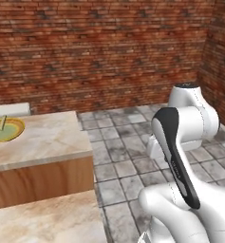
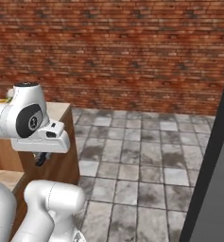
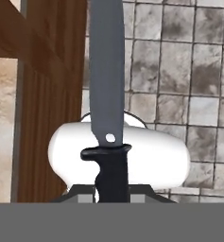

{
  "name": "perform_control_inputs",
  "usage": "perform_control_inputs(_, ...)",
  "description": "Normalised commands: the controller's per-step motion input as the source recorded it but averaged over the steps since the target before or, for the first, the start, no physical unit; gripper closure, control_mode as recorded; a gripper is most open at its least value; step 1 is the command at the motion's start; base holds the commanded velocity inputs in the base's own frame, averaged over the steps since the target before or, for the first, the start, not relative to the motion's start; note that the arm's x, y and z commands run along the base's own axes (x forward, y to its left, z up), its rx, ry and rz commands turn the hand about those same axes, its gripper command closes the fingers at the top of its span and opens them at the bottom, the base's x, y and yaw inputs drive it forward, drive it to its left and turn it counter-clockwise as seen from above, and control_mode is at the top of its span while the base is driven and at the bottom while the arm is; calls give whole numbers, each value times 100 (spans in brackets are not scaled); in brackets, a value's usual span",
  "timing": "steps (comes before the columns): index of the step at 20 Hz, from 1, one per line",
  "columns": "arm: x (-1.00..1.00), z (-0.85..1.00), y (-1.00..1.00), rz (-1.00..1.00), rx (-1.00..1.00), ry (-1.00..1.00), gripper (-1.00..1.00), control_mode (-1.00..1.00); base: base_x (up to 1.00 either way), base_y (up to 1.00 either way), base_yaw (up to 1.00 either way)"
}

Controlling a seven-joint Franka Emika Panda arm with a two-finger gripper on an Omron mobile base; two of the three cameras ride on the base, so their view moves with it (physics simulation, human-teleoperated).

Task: Retrieve the butter from the fridge and place it on a plate on the dining table. Then retrieve the butter knife by the fridge and place it near the plate.

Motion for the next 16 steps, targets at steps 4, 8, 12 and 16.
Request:
perform_control_inputs(4, 0, 0, 0, 0, 0, 0, 100, 100, 100, 13, -5)
perform_control_inputs(8, 0, 0, 0, 0, 0, 0, 100, 100, 100, 2, -12)
perform_control_inputs(12, 0, 0, 0, 0, 0, 0, 100, 100, 100, 1, -8)
perform_control_inputs(16, 0, 0, 0, 0, 0, 0, 100, 100, 100, 11, -10)
